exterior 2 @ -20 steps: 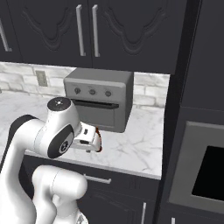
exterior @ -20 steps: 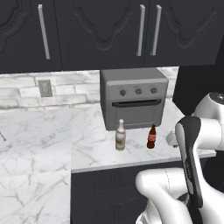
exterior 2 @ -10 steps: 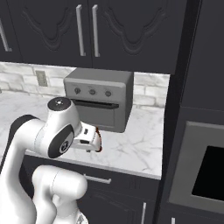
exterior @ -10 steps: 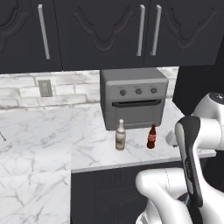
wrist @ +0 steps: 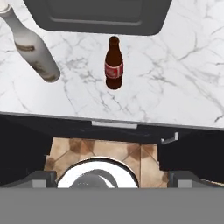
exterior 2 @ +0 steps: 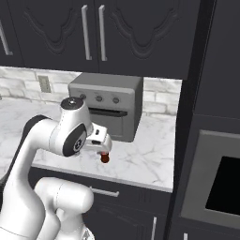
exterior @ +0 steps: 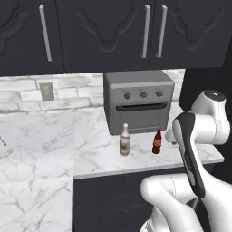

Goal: Move the drinks to the dining counter.

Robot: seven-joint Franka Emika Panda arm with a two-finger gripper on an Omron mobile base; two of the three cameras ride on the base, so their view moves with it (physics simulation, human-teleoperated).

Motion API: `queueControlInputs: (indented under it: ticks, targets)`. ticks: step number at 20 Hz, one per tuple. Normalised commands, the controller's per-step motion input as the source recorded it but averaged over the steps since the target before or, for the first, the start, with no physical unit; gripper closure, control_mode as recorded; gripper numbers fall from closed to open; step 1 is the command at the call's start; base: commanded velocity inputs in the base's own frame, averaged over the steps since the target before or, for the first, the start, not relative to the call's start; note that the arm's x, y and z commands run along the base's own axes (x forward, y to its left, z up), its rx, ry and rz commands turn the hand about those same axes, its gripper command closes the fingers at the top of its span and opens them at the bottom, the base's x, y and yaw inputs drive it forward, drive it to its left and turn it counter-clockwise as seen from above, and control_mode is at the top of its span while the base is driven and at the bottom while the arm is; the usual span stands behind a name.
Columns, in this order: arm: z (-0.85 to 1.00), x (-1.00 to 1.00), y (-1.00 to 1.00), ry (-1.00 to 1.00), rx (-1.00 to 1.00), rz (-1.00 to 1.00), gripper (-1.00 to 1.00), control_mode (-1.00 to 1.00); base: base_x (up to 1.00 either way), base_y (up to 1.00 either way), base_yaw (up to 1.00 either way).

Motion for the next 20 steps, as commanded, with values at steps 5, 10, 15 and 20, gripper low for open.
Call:
queueControlInputs:
  ticks: [5, 10, 15, 20]
  targets:
    - [-0.21, 0.21, 0.0, -0.17, 0.0, 0.0, -1.0, -1.0, 0.0, 0.0, 0.0]
    - [-0.04, 0.36, 0.02, -0.19, 0.0, 0.0, -1.0, -1.0, 0.0, 0.0, 0.0]
    - [0.01, 0.72, 0.17, -0.04, 0.0, -0.01, -1.0, -1.0, 0.0, 0.0, 0.0]
    - [-0.03, 0.29, 0.09, 0.01, 0.0, -0.02, -1.0, -1.0, 0.0, 0.0, 0.0]
